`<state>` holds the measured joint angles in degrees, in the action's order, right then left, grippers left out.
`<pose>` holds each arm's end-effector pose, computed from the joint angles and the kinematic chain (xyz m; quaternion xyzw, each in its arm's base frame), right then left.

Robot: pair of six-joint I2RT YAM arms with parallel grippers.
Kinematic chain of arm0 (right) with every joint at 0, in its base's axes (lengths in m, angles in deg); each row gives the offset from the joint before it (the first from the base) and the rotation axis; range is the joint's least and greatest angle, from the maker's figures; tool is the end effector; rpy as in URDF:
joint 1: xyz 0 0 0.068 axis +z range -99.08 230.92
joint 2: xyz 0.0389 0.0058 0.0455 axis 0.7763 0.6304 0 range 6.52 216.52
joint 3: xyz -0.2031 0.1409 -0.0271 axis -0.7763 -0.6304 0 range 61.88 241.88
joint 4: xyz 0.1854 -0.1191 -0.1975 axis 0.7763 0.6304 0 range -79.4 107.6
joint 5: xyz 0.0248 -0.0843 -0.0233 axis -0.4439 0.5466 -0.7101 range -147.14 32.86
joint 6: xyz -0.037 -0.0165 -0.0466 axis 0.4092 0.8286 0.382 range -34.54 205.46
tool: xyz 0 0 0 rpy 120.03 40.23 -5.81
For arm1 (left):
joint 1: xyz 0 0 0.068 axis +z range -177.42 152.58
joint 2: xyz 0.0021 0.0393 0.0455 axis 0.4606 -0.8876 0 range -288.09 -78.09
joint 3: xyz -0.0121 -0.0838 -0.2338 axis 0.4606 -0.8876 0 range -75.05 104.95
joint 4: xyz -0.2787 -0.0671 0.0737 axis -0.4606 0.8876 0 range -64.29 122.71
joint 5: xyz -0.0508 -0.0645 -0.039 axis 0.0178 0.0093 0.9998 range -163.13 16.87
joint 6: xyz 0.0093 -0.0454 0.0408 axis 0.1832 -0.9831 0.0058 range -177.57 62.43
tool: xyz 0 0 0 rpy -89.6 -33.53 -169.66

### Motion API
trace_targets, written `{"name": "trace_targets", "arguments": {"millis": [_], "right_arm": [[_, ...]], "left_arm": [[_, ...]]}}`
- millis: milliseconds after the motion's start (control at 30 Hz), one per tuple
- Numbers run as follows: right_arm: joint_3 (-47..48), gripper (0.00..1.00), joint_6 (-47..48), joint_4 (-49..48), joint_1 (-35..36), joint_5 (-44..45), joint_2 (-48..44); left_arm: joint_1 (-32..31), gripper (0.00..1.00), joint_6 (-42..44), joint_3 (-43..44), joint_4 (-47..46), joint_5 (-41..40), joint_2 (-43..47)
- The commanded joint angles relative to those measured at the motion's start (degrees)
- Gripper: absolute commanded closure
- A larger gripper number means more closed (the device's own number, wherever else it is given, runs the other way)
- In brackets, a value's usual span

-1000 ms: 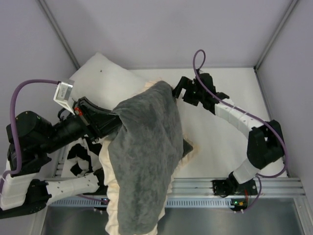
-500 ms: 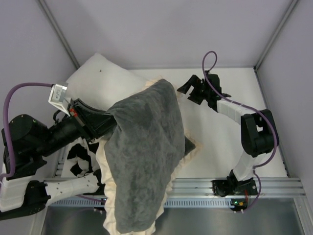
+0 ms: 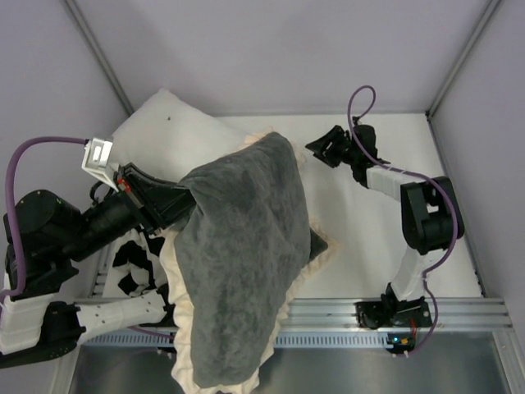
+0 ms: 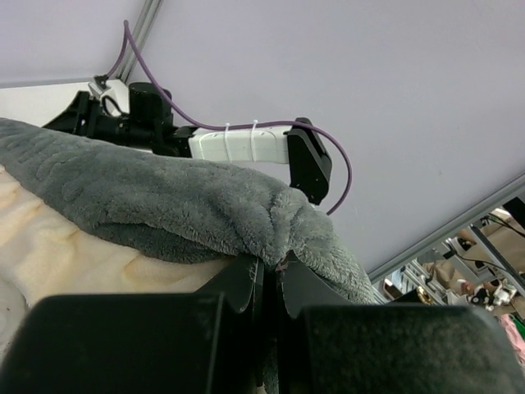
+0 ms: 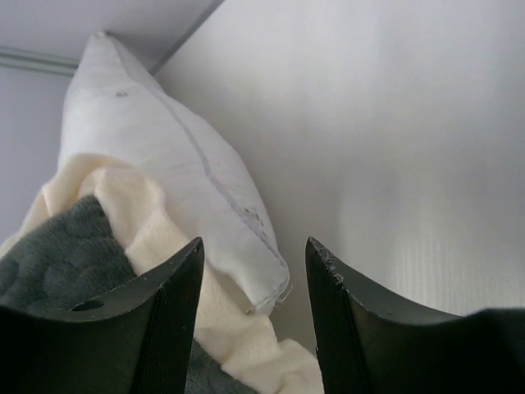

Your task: Remove the pillowcase from the pillow

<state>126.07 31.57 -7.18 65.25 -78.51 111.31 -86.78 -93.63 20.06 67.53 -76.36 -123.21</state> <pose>0.4240 0.1259 0.1614 0.1805 0.8050 0.4327 0.3635 0.0562 -0.0896 0.5541 0.1113 0.6454 -0.5464 0.5220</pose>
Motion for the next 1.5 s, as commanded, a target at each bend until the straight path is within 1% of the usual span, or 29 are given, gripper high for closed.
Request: {"name": "trace_targets", "arguments": {"millis": [0, 67, 200, 333, 567, 667, 700, 767, 800, 833, 933, 1133, 1167, 1333, 1400, 1433, 1467], "right_arm": [[0.8, 0.50, -2.1, -8.3, -2.5, -2.0, 1.1], [2.4, 0.50, -2.0, -8.0, -2.3, -3.5, 3.2], [3.1, 0.50, -3.1, -10.5, -1.1, -6.1, 5.2], [4.7, 0.49, -3.0, -11.4, 1.1, -8.9, 7.5], [2.9, 0.52, -4.5, -16.1, 3.2, -12.2, 6.9], [2.9, 0.64, -5.2, -17.2, 4.5, -13.0, 6.9], [3.1, 0.73, -5.0, -17.3, 5.0, -12.9, 6.9], [3.8, 0.82, -4.7, -16.6, 5.3, -12.6, 7.3], [4.6, 0.95, -4.8, -16.5, 5.4, -13.0, 7.4], [5.1, 1.00, -5.1, -16.7, 5.5, -13.2, 7.8], [6.2, 1.00, -4.3, -16.1, 5.5, -12.7, 7.7], [11.9, 1.00, 1.4, -7.9, 4.9, -5.3, 7.4], [14.2, 1.00, 1.7, -6.8, 4.6, -3.4, 7.6], [21.9, 1.00, 2.5, -3.8, 1.6, 0.4, 10.7], [27.5, 1.00, 3.4, -2.5, 0.5, 1.8, 12.9], [29.5, 1.00, 3.7, -0.8, 0.3, 2.5, 13.8], [34.2, 1.00, 4.1, 0.3, 0.0, 3.9, 14.8]], "left_arm": [[0.0, 1.00, 0.1, 2.9, -4.6, -3.5, 0.7], [0.0, 1.00, 0.1, 2.9, -4.6, -3.6, 0.7], [0.0, 1.00, -0.1, 3.3, -4.6, -3.5, -0.3], [0.0, 1.00, -0.3, 3.4, -4.6, -2.8, -1.5], [0.0, 1.00, -1.1, 3.2, -4.7, -2.9, -1.2], [0.0, 1.00, -1.4, 3.1, -4.6, -3.1, -1.0], [0.0, 1.00, -1.5, 3.0, -4.6, -2.9, -1.1], [-0.1, 1.00, -1.6, 2.9, -4.7, -2.5, -1.5], [0.0, 1.00, -1.6, 2.9, -4.7, -2.2, -1.6], [-0.1, 1.00, -1.7, 2.9, -4.7, -2.0, -1.7], [0.0, 1.00, -1.7, 2.8, -4.6, -1.5, -1.7], [-0.1, 1.00, -1.8, 2.0, -4.6, -0.6, -1.3], [-0.1, 1.00, -1.9, 1.8, -4.7, 0.2, -1.3], [0.0, 1.00, -2.1, 1.7, -4.6, 3.0, -1.5], [0.0, 1.00, -2.1, 1.7, -4.6, 2.9, -1.9], [0.0, 1.00, -1.9, 2.1, -4.6, 4.7, -2.1], [0.0, 1.00, -1.8, 2.3, -4.6, 5.0, -2.2]]}}
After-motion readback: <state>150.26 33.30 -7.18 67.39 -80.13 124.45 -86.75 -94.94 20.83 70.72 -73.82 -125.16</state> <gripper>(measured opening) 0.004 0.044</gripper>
